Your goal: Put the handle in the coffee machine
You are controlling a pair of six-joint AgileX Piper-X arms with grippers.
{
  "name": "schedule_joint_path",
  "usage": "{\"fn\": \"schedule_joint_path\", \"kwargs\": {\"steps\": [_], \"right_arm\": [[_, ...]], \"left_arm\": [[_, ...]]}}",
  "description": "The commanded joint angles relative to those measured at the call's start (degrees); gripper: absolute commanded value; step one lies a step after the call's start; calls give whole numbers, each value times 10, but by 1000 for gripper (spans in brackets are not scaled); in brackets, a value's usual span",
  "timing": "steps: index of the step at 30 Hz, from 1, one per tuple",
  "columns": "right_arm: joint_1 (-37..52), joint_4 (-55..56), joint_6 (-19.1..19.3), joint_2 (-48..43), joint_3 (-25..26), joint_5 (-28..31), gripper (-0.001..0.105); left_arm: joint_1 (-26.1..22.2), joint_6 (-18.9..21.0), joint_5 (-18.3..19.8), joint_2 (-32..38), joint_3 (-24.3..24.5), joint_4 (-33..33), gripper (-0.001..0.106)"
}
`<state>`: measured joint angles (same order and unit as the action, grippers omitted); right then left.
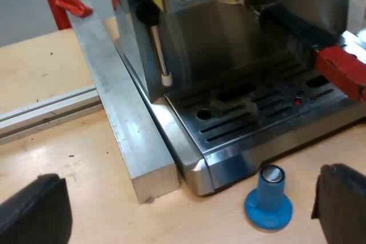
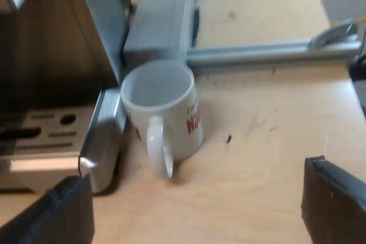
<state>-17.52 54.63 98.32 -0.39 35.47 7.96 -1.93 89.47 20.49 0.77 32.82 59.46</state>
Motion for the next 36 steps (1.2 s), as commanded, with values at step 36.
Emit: {"fn": "schedule_joint_path", "kwargs": {"steps": [36], "right_arm": [[92, 11, -21, -24, -69, -40, 75]], "left_arm": [[14, 7, -14, 77, -39, -22, 88]]}}
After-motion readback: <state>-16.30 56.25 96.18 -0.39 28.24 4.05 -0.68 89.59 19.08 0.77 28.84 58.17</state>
